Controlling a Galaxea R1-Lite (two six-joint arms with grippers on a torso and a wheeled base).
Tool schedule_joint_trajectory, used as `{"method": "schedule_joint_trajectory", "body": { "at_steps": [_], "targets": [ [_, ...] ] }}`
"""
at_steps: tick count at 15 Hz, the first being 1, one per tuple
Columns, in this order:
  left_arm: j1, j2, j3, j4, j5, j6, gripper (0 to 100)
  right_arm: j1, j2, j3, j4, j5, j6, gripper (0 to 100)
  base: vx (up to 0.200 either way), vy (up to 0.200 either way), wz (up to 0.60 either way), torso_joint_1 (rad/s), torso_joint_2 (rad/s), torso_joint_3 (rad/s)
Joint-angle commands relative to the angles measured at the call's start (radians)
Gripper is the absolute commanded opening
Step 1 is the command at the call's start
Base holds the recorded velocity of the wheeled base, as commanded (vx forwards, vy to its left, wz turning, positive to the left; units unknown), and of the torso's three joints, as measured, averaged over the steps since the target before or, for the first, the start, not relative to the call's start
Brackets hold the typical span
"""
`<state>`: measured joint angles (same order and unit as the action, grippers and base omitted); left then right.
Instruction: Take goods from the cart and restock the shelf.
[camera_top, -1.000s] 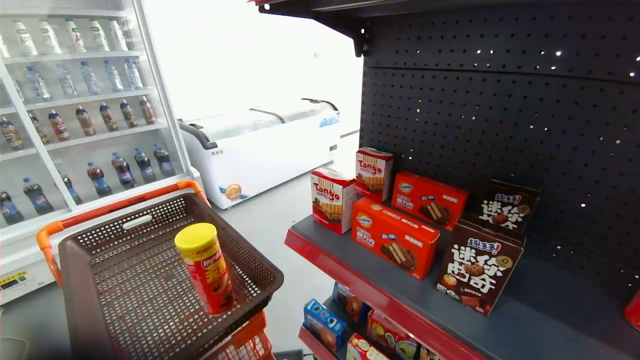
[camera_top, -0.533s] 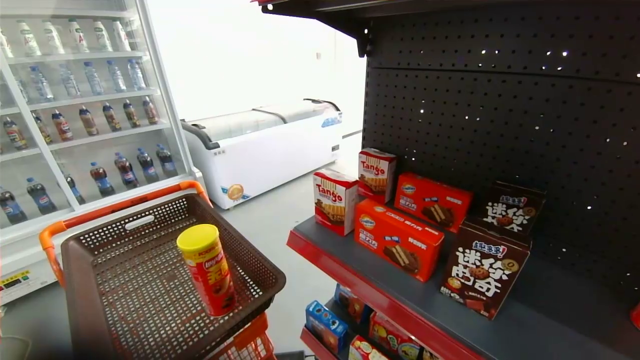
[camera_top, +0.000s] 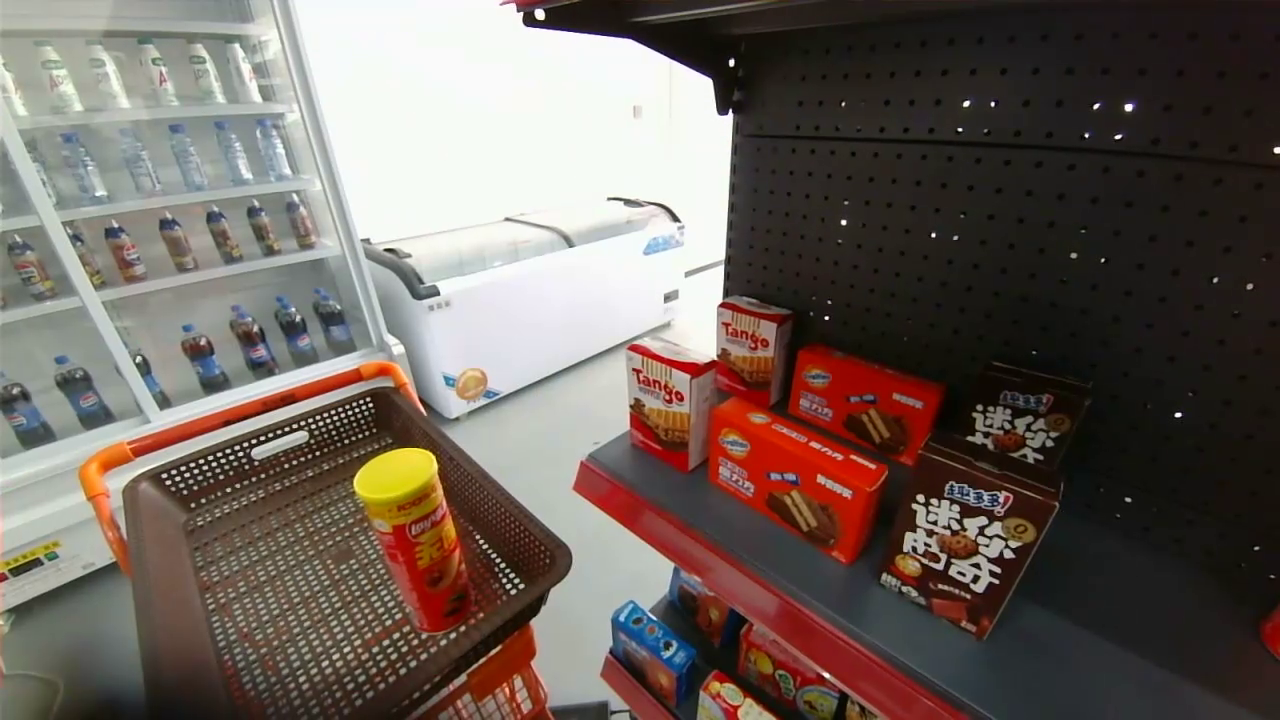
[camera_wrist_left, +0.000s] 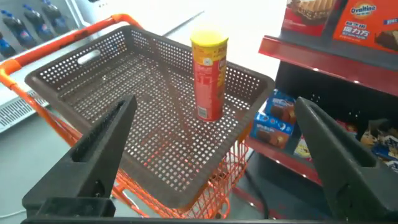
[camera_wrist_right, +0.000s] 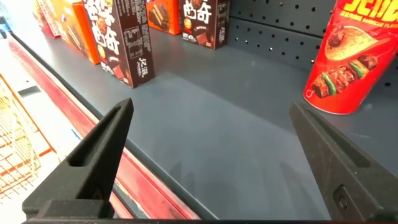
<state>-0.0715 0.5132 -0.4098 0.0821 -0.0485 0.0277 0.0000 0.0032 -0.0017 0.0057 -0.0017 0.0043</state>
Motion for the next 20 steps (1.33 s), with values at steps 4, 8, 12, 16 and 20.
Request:
{"method": "schedule_joint_trajectory", "body": {
  "at_steps": [4,8,12,16,20],
  "targets": [
    [0.03,0.567,-0.153,-0.068,-0.117,0.052,100,0.0,0.0,0.0,0.0,0.0,0.0,100,0.0,0.0,0.0,0.0,0.0,0.0],
    [0.035,0.781,-0.17,-0.203,-0.171,0.143,100,0.0,0.0,0.0,0.0,0.0,0.0,100,0.0,0.0,0.0,0.0,0.0,0.0],
    [0.035,0.936,-0.165,-0.338,-0.14,0.175,100,0.0,0.0,0.0,0.0,0.0,0.0,100,0.0,0.0,0.0,0.0,0.0,0.0],
    [0.033,1.022,-0.115,-0.456,-0.134,0.175,100,0.0,0.0,0.0,0.0,0.0,0.0,100,0.0,0.0,0.0,0.0,0.0,0.0],
    [0.036,1.144,-0.047,-0.598,-0.131,0.175,100,0.0,0.0,0.0,0.0,0.0,0.0,100,0.0,0.0,0.0,0.0,0.0,0.0]
  ]
}}
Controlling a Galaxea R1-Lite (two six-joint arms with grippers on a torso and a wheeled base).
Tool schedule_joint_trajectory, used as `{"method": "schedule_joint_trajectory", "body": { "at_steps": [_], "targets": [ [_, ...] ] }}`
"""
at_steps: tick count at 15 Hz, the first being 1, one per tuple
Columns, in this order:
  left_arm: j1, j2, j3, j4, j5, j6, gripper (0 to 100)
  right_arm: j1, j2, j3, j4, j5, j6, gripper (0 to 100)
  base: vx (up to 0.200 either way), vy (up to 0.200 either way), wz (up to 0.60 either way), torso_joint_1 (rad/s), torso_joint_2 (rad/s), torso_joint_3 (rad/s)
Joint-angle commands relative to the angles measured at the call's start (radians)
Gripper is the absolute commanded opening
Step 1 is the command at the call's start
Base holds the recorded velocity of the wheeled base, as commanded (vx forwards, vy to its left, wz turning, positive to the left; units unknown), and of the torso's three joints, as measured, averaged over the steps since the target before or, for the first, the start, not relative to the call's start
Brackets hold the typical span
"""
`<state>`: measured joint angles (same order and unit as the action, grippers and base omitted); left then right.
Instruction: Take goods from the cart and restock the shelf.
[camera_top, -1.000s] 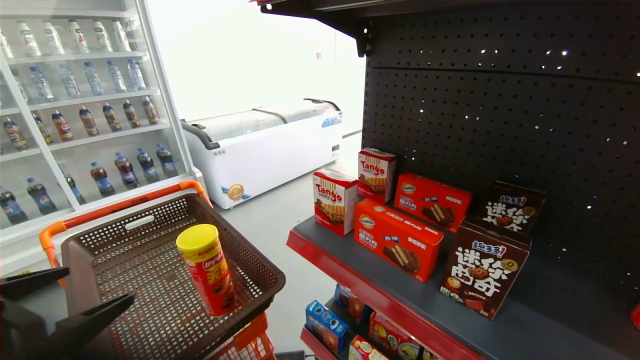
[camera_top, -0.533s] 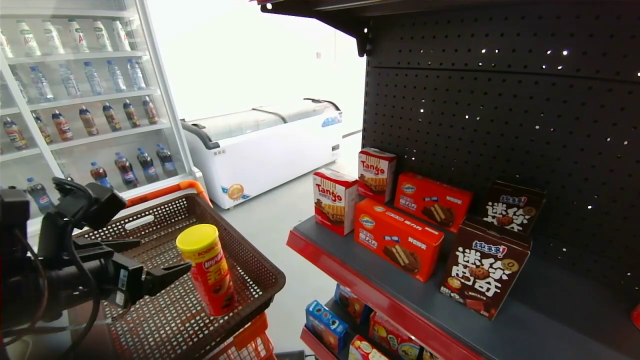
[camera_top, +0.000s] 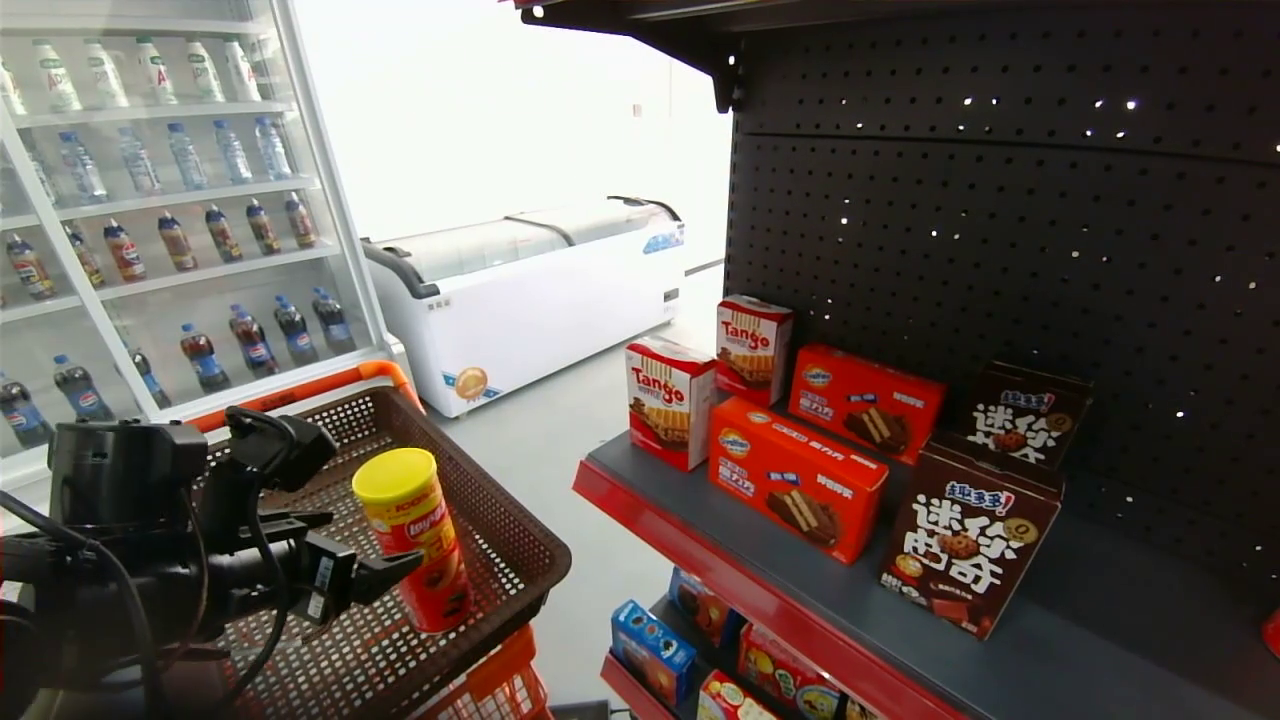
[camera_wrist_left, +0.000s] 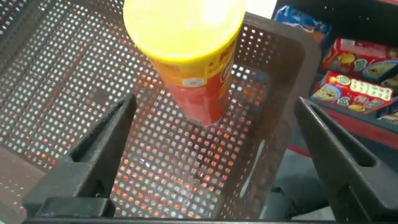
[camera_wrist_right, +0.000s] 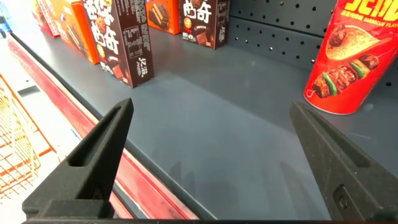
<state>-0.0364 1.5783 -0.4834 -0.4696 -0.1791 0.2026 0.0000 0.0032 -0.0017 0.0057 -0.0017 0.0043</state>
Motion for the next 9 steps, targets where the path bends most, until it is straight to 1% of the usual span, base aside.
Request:
{"method": "schedule_joint_trajectory", "body": {
  "at_steps": [1,2,3,5,6,7,8,9],
  "targets": [
    [0.0,0.109,0.039,-0.1,0.0,-0.003,100,0.0,0.0,0.0,0.0,0.0,0.0,100,0.0,0.0,0.0,0.0,0.0,0.0],
    [0.0,0.143,0.051,-0.159,0.0,-0.003,100,0.0,0.0,0.0,0.0,0.0,0.0,100,0.0,0.0,0.0,0.0,0.0,0.0],
    [-0.004,0.195,0.066,-0.254,0.0,-0.003,100,0.0,0.0,0.0,0.0,0.0,0.0,100,0.0,0.0,0.0,0.0,0.0,0.0],
    [0.0,0.227,0.089,-0.305,0.0,-0.002,100,0.0,0.0,0.0,0.0,0.0,0.0,100,0.0,0.0,0.0,0.0,0.0,0.0],
    [0.0,0.236,0.089,-0.316,0.001,-0.002,100,0.0,0.0,0.0,0.0,0.0,0.0,100,0.0,0.0,0.0,0.0,0.0,0.0],
    [0.0,0.256,0.089,-0.348,0.004,-0.003,100,0.0,0.0,0.0,0.0,0.0,0.0,100,0.0,0.0,0.0,0.0,0.0,0.0],
    [0.0,0.284,0.091,-0.405,0.004,-0.011,100,0.0,0.0,0.0,0.0,0.0,0.0,100,0.0,0.0,0.0,0.0,0.0,0.0],
    [0.0,0.299,0.091,-0.44,0.006,-0.023,100,0.0,0.0,0.0,0.0,0.0,0.0,100,0.0,0.0,0.0,0.0,0.0,0.0]
  ]
}}
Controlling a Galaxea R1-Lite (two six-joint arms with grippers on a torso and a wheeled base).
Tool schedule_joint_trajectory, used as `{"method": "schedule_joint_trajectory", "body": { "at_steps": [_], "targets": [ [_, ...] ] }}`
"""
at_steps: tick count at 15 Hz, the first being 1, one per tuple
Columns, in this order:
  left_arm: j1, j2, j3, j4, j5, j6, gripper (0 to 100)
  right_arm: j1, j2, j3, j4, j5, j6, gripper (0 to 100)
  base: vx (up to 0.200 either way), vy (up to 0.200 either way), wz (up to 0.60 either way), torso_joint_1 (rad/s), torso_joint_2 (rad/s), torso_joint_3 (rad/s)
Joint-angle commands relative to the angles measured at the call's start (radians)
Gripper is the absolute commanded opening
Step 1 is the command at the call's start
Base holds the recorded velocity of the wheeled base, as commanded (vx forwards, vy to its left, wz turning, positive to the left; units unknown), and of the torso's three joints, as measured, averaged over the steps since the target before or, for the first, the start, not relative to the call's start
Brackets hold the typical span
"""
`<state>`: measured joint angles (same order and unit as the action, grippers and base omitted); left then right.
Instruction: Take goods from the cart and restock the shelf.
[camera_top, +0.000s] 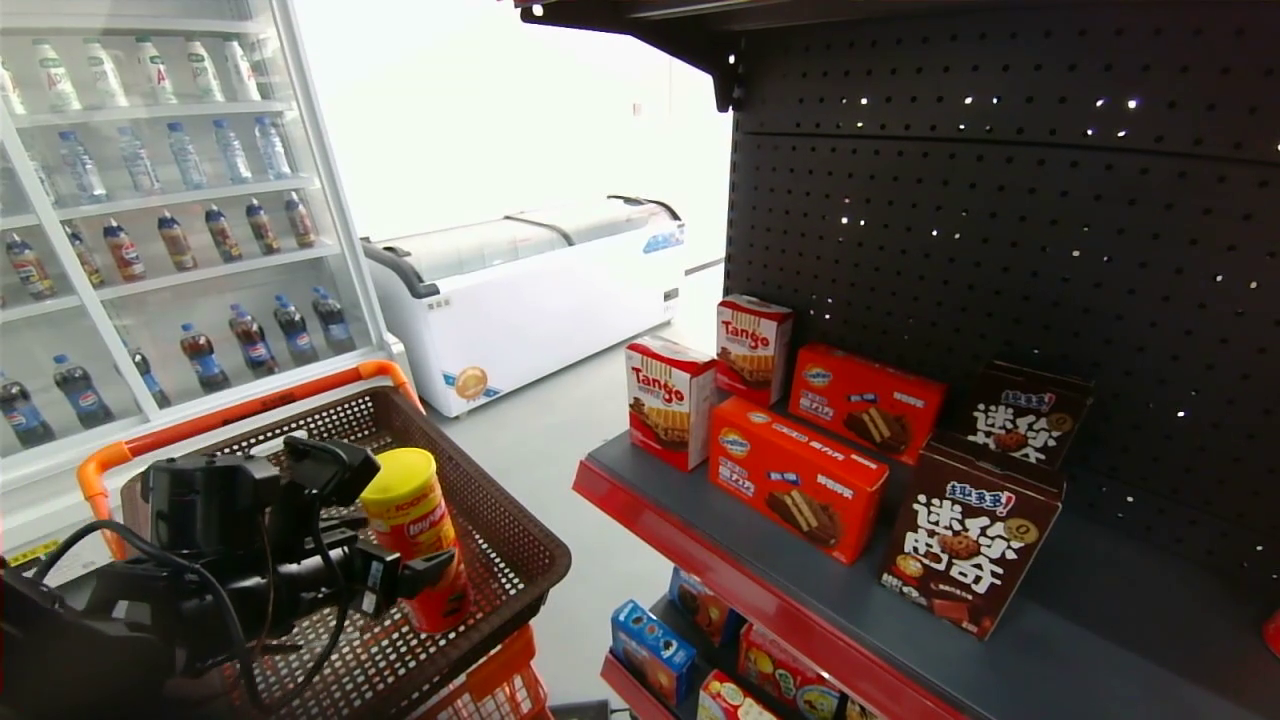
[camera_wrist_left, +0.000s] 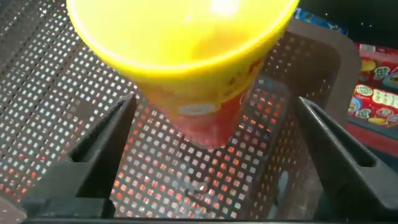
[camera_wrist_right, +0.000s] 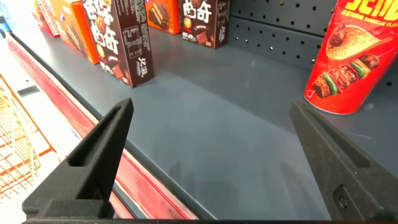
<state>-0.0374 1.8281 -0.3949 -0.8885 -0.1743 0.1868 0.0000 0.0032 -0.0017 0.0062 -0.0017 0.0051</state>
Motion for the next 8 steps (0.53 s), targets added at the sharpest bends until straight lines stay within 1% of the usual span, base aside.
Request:
{"method": "schedule_joint_trajectory", "body": {
  "at_steps": [1,5,6,7,8],
  "targets": [
    [-0.001,0.068,0.002,-0.061,0.001,-0.02,100,0.0,0.0,0.0,0.0,0.0,-0.001,100,0.0,0.0,0.0,0.0,0.0,0.0],
    [-0.001,0.123,0.011,-0.141,0.001,-0.029,100,0.0,0.0,0.0,0.0,0.0,-0.001,100,0.0,0.0,0.0,0.0,0.0,0.0],
    [-0.002,0.131,0.013,-0.152,0.001,-0.04,100,0.0,0.0,0.0,0.0,0.0,-0.001,100,0.0,0.0,0.0,0.0,0.0,0.0],
    [-0.012,0.154,0.01,-0.185,0.001,-0.072,100,0.0,0.0,0.0,0.0,0.0,-0.001,100,0.0,0.0,0.0,0.0,0.0,0.0],
    [-0.013,0.161,0.01,-0.196,0.001,-0.084,100,0.0,0.0,0.0,0.0,0.0,-0.001,100,0.0,0.0,0.0,0.0,0.0,0.0]
  ]
}}
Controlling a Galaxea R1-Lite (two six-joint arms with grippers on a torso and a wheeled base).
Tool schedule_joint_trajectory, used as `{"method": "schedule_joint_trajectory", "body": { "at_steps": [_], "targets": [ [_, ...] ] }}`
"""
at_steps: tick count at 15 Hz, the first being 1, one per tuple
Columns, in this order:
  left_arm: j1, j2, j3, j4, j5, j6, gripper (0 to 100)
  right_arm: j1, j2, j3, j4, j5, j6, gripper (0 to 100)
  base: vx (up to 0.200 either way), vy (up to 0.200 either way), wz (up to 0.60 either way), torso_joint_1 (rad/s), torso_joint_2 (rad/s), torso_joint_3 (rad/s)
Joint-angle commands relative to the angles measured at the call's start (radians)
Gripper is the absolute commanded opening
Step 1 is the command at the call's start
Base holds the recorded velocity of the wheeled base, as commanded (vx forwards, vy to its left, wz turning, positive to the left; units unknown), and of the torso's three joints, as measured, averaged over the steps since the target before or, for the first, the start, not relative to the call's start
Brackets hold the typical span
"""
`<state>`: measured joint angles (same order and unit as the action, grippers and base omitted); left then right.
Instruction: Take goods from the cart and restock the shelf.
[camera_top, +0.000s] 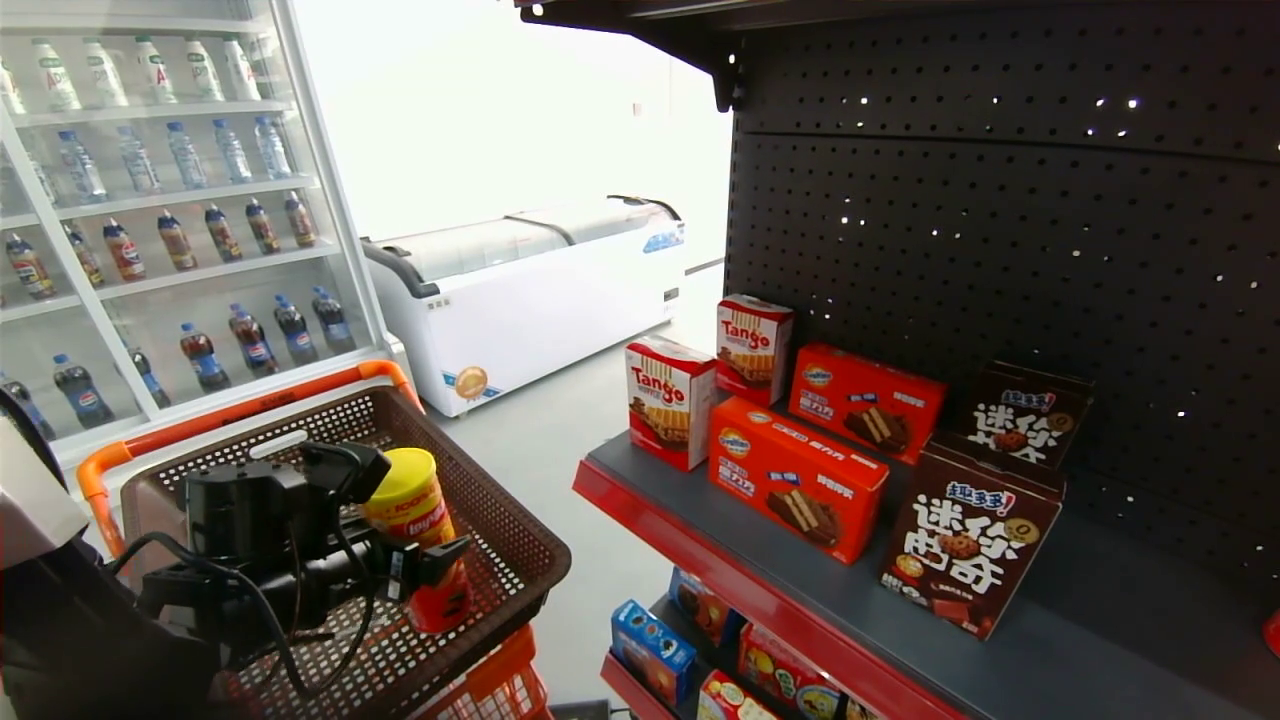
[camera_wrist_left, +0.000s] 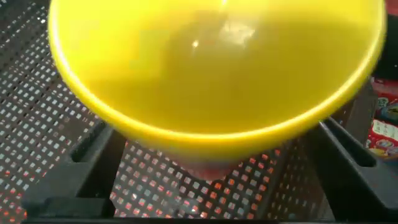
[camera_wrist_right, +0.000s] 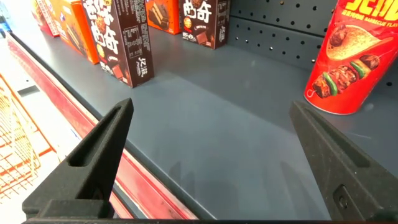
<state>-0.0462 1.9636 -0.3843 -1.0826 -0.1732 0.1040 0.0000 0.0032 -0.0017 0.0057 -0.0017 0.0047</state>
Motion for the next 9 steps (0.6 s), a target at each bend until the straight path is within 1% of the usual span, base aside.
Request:
{"method": "schedule_joint_trajectory", "body": {
  "at_steps": [1,7,8,9],
  "targets": [
    [-0.006,0.037,-0.002,-0.008,0.0,-0.009,100,0.0,0.0,0.0,0.0,0.0,0.001,100,0.0,0.0,0.0,0.0,0.0,0.0],
    [-0.001,0.061,-0.007,-0.011,-0.002,-0.009,100,0.0,0.0,0.0,0.0,0.0,0.0,100,0.0,0.0,0.0,0.0,0.0,0.0],
    [-0.001,0.061,-0.01,-0.014,-0.002,-0.007,0,0.0,0.0,0.0,0.0,0.0,0.0,100,0.0,0.0,0.0,0.0,0.0,0.0],
    [-0.001,0.06,-0.012,-0.01,-0.002,-0.004,0,0.0,0.0,0.0,0.0,0.0,0.0,100,0.0,0.0,0.0,0.0,0.0,0.0]
  ]
}}
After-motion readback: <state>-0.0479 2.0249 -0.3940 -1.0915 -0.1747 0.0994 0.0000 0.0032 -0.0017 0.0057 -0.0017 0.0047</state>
